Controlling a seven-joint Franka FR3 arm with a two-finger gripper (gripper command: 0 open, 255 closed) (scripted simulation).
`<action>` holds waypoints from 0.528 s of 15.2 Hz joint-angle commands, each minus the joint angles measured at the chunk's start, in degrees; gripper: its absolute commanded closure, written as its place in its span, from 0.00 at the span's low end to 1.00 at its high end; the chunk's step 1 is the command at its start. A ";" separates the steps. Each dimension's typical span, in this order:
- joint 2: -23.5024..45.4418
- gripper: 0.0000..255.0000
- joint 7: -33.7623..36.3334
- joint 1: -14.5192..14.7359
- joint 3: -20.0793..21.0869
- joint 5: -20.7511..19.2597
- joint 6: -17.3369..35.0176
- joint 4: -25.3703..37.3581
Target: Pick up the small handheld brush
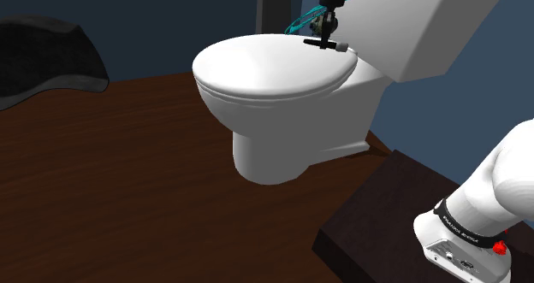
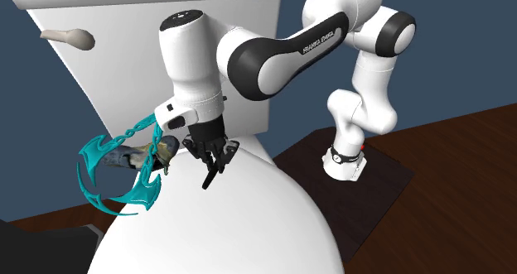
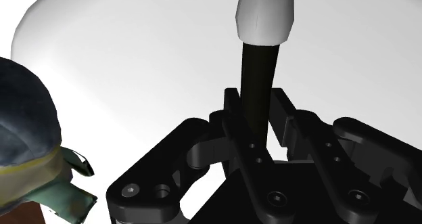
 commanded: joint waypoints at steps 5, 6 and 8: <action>0.05 1.00 0.17 0.10 0.08 0.01 -1.49 1.29; 0.12 1.00 0.18 0.08 0.07 0.02 -2.28 2.15; 0.28 1.00 0.21 0.05 0.05 0.04 -3.87 3.89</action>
